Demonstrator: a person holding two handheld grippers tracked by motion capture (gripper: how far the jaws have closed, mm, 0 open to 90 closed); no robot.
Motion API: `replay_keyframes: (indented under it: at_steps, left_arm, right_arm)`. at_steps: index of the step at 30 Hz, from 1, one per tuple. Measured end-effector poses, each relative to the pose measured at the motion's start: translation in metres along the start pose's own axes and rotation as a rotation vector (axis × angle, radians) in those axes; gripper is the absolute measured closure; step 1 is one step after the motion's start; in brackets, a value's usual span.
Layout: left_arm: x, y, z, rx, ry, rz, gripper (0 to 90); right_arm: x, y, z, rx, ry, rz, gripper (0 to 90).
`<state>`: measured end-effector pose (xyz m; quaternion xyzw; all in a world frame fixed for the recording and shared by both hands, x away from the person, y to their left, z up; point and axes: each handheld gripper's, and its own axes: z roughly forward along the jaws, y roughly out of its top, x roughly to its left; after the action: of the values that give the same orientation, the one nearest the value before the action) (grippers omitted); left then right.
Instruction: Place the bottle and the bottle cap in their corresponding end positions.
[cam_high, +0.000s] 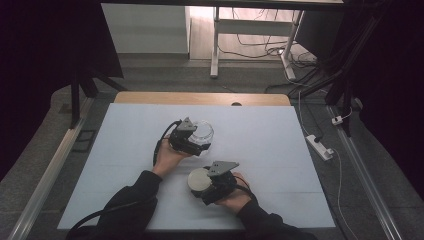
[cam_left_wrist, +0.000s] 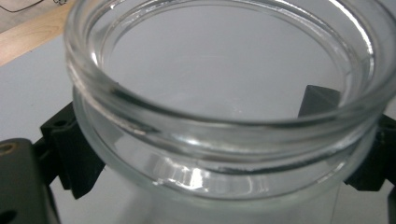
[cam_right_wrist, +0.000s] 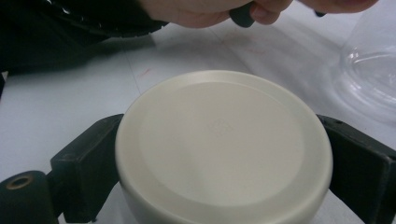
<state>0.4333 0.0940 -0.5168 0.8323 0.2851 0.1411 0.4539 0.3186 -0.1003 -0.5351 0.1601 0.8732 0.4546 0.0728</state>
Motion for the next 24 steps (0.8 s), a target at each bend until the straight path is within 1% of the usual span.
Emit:
replay_keyframes:
  at_steps: [4, 6, 11, 16, 19, 21, 24]
  left_arm:
    - [0.0024, -0.0008, 0.0032, 0.0, 0.013, 0.0, 7.3]
    - [0.0027, -0.0014, 0.0049, 0.001, 0.02, 0.005, 7.3]
    - [0.0025, -0.0011, 0.0076, -0.004, 0.021, 0.008, 7.3]
    - [0.0012, -0.0017, 0.0074, -0.003, 0.027, 0.023, 7.1]
    - [0.0024, -0.0027, 0.007, -0.005, 0.022, 0.016, 7.1]
    - [0.0036, -0.0033, 0.007, -0.007, 0.017, 0.005, 7.1]
    - [0.0043, -0.0037, 0.007, -0.006, 0.015, 0.0, 7.0]
  right_arm:
    - [-0.0006, 0.0002, 0.0008, 0.008, -0.002, 0.008, 7.5]
    - [-0.001, 0.0003, 0.0017, 0.017, -0.001, 0.004, 7.5]
    - [-0.0018, 0.0006, 0.0031, 0.036, 0.006, 0.005, 7.4]
    - [-0.001, 0.0007, 0.0046, 0.061, -0.014, 0.0, 7.3]
    - [-0.0022, 0.0007, 0.0055, 0.081, -0.026, 0.008, 7.3]
    - [-0.0031, 0.0006, 0.0059, 0.088, -0.029, 0.011, 7.2]
    - [-0.0045, 0.0006, 0.007, 0.102, -0.032, 0.021, 7.2]
